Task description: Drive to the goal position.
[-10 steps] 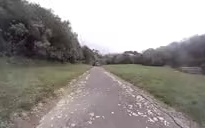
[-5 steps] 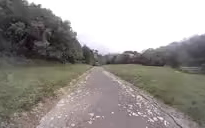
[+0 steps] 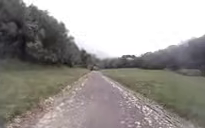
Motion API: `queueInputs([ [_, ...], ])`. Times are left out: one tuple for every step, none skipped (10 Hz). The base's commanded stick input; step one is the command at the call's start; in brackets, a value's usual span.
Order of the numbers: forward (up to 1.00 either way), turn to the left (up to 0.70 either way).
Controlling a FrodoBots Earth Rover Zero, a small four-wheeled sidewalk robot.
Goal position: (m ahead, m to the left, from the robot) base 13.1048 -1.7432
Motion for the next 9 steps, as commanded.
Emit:
queueInputs([
  [0.27,0.00],
  [0.49,0.00],
  [0.71,0.00],
  [0.85,0.00],
  [0.85,0.00],
  [0.85,0.00],
  [0.85,0.00],
  [0.85,0.00],
  [0.85,0.00],
])
